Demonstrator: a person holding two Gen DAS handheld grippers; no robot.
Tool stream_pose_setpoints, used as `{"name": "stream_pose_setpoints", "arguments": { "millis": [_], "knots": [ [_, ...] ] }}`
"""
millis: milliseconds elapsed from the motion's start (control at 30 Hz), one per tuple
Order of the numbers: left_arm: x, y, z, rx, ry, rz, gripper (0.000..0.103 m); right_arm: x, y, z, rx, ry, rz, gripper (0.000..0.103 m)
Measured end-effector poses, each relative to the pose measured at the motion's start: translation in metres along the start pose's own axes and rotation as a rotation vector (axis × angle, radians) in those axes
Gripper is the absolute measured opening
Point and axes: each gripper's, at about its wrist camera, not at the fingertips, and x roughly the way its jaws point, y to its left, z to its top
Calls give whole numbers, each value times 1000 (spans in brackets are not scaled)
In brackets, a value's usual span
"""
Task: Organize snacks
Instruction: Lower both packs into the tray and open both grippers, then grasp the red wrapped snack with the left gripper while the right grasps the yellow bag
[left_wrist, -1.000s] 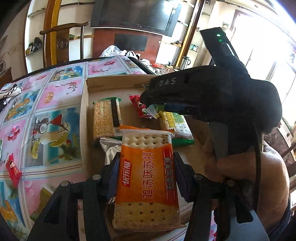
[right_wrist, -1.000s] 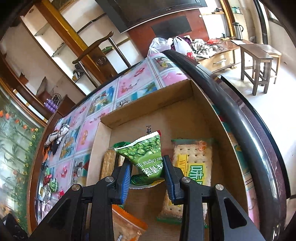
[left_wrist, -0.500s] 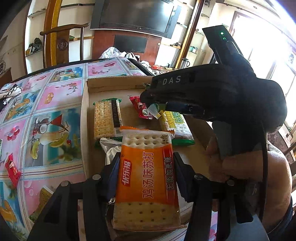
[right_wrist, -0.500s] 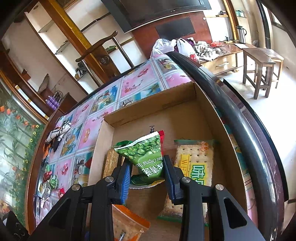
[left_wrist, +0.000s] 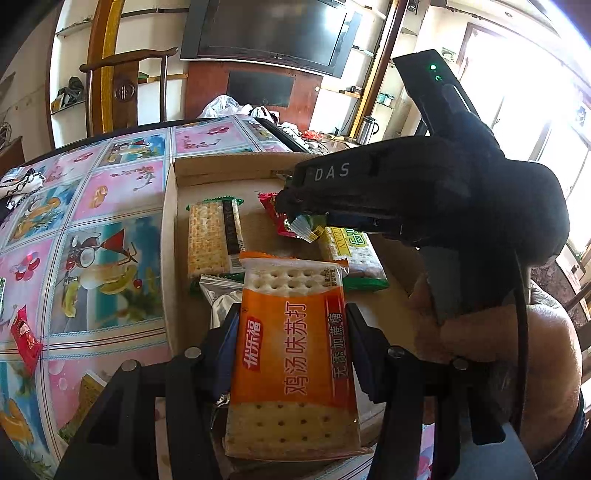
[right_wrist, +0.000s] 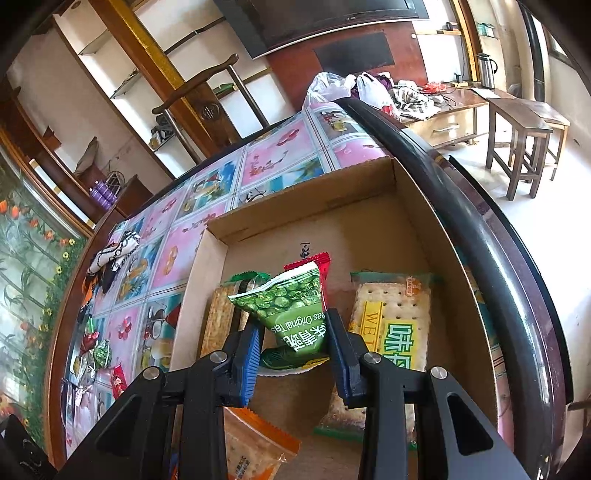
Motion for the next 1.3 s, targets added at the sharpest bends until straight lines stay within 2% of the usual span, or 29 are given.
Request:
{"name": "stream_pose_setpoints", "arguments": {
  "millis": [433, 567, 967, 1133, 1300],
  "knots": [
    [-2, -2, 1, -10, -14, -14, 53, -5, 2, 0, -4, -17, 4, 37],
    [-7, -4, 3, -2, -29, -12, 53, -13, 1, 1, 3, -44, 7, 42],
    [-25, 3, 11, -42, -60, -22, 53, -26, 5, 3, 10, -91, 23, 47],
    [-42, 10, 14, -40, -81, 32, 56, -26, 13, 3, -10, -96, 41, 48],
    [-57, 38, 11, -73, -53, 85, 57, -28, 30, -2, -68, -106, 66, 49]
  ]
}}
